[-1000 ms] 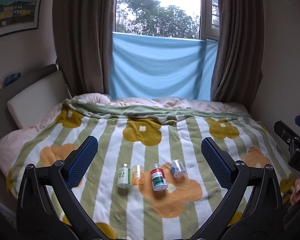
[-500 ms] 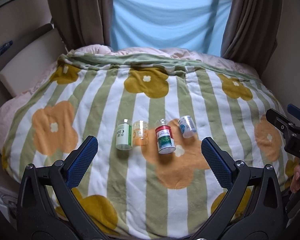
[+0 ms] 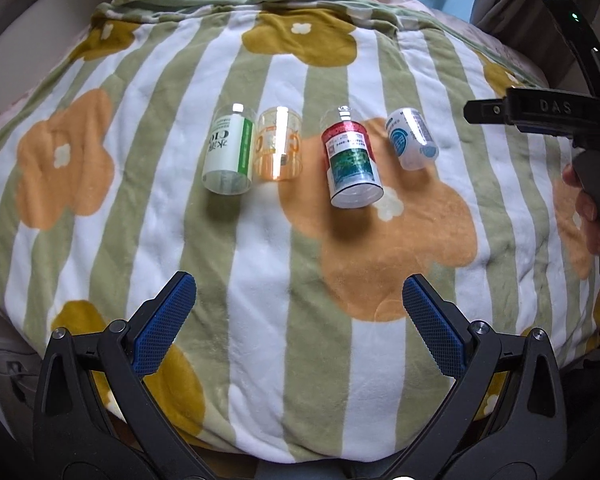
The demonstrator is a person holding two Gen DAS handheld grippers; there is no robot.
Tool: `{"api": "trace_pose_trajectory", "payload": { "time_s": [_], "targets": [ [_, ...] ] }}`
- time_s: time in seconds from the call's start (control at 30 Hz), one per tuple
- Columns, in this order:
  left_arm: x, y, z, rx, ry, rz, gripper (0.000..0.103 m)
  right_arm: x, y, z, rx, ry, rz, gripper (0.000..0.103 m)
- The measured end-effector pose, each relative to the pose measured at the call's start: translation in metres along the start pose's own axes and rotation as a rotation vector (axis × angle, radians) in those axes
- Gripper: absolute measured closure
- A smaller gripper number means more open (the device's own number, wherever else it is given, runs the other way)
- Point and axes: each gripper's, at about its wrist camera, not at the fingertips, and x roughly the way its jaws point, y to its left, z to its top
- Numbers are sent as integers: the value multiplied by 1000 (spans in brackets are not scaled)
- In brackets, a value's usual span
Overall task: Flip cup upside down
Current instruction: 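Move the right gripper to the white bottle lying on its side and grasp it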
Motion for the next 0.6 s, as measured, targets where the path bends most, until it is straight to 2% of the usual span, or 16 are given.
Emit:
{"api": "trace_pose_trajectory", "payload": {
  "time_s": [0.2, 0.37, 0.43, 0.6],
  "targets": [
    [48, -3, -25, -3, 92, -2, 0, 88, -12, 47, -10, 142, 14, 0],
    [82, -7, -37, 6, 143, -15, 0, 143, -15, 67, 16, 234, 12, 0],
    [91, -7, -37, 12, 152, -7, 0, 156, -16, 70, 32, 257, 4, 5],
    [97, 3, -34, -29, 160, -15, 0, 173, -17, 70, 24, 297, -26, 25]
  ]
}}
